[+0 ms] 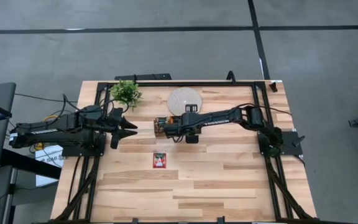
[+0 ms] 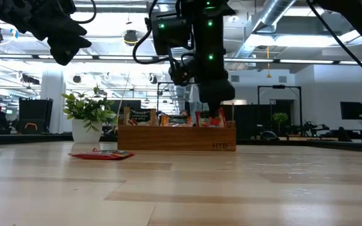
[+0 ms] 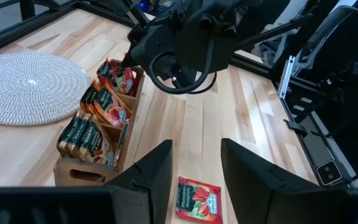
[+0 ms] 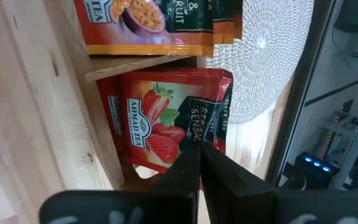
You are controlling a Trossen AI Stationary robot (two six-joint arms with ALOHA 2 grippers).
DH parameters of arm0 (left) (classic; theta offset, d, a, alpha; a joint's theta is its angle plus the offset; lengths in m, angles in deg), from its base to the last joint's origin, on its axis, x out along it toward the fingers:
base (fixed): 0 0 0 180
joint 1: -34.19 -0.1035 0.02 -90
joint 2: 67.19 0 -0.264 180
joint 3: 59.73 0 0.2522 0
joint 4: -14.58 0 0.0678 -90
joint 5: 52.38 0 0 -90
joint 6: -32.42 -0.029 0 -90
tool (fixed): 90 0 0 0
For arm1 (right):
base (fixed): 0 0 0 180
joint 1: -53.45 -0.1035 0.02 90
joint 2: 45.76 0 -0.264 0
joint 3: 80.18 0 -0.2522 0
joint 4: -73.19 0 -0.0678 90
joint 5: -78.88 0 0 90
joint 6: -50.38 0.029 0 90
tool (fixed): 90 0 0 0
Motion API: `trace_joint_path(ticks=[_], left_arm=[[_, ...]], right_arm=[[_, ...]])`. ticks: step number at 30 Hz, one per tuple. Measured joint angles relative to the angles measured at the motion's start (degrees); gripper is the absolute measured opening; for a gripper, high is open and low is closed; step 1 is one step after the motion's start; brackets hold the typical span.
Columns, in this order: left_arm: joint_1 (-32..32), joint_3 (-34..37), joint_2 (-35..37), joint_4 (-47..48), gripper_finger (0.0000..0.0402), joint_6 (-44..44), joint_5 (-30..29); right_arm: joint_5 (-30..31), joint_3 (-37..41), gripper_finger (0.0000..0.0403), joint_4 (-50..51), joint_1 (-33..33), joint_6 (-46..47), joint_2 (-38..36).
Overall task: Pick & Place Tea
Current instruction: Put the red tea bag into the right section of the wooden organizer
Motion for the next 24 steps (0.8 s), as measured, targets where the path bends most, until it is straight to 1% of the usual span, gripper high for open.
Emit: trace_joint_path(ticks=[24], left_arm=[[0.0, 0.0, -0.02, -0.02, 0.0128, 0.1, 0.0]], right_arm=[[-0.06, 0.0, 0.0002, -0.15, 0.39, 0.83, -0.01]])
